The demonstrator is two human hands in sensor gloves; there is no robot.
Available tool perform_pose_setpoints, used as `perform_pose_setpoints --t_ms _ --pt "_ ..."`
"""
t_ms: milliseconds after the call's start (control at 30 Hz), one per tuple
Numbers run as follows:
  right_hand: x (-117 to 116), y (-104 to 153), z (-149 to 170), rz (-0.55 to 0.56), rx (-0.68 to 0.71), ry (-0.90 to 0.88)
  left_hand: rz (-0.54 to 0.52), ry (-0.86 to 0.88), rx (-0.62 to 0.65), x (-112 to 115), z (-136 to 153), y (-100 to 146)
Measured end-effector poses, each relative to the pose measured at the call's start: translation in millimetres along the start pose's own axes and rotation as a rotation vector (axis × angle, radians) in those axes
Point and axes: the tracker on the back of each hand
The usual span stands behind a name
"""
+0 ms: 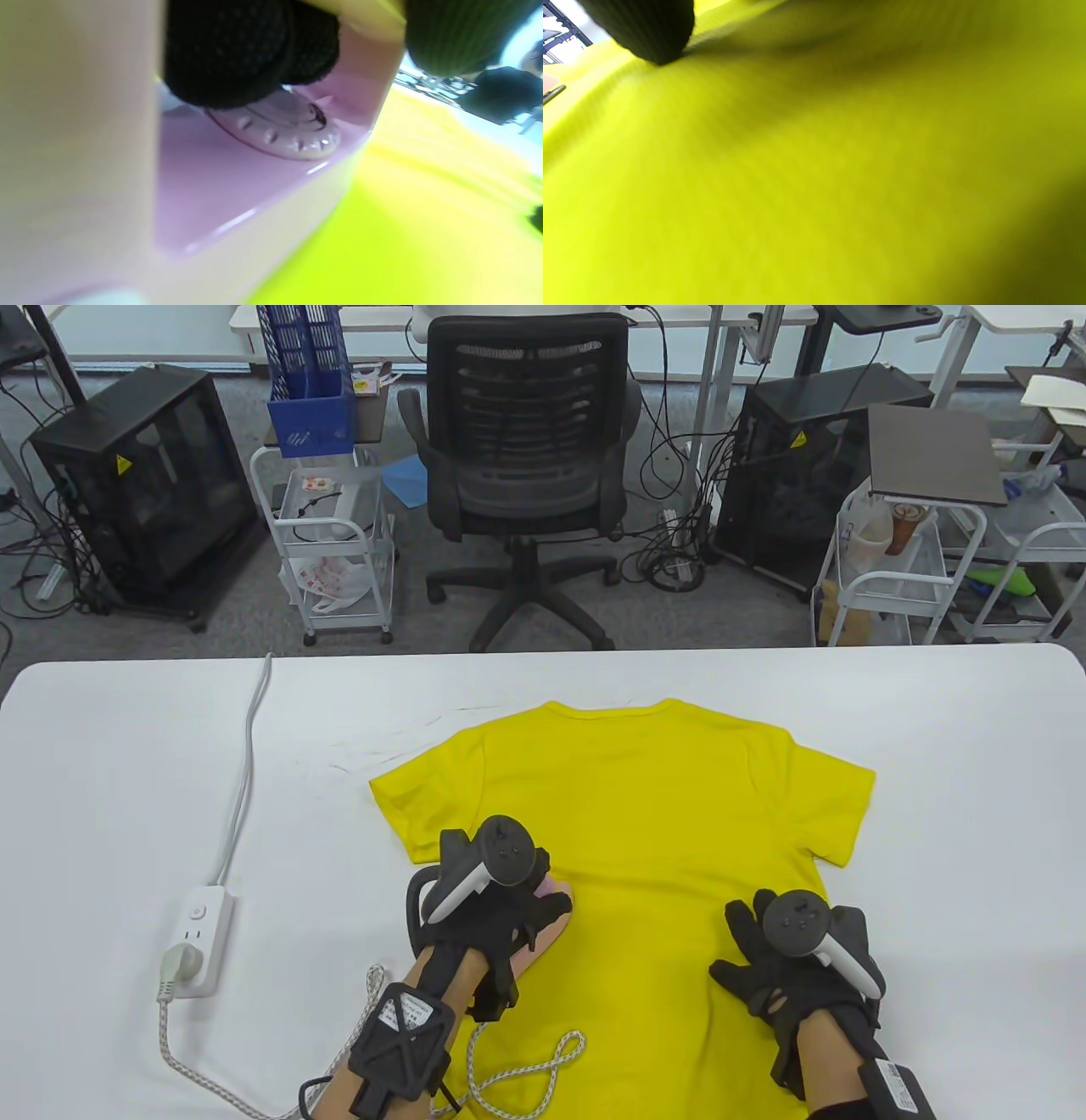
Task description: Iron t-shirt with electric iron on table
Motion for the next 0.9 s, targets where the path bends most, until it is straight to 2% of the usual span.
perform_pose_setpoints --t_ms 100,267,367,400,467,567,667,767,833,900 --pt "0 0 0 -0.001 -0.002 -0.003 0.078 -0.002 0.111 13 -23 2" --pt "0 0 0 0.003 -0.003 0.000 0.202 -0.154 0.392 50 -94 21" --pt "0 0 0 0.003 -0.003 -0.001 0.217 -0.252 0.498 62 -116 33" --pt "0 0 0 0.003 -0.003 -0.001 0.200 -0.264 0.489 63 -117 35" --pt "0 0 0 0.003 -0.003 0.002 0.174 -0.256 0.467 60 -114 33" --pt "0 0 0 0.003 -0.003 0.003 0.081 -0.274 0.347 46 -96 24" --pt "0 1 0 0.002 -0.002 0.002 -0.003 -0.265 0.154 26 -64 11" --pt "0 1 1 0.001 -0.002 0.002 -0.053 -0.150 -0.042 5 -20 2" --pt "0 1 1 0.000 -0.002 -0.001 -0.031 -0.040 -0.073 0 -1 0" --pt "0 1 1 0.000 -0.003 -0.001 0.015 0.036 -0.028 0 4 0"
Point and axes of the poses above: the tracker on the back of each hand, its own z axis roughly to the little-finger side, its own y axis roughly from the fingertips to the wrist, x = y × z, and after that the axes turned 2 degrees about x, right-handed
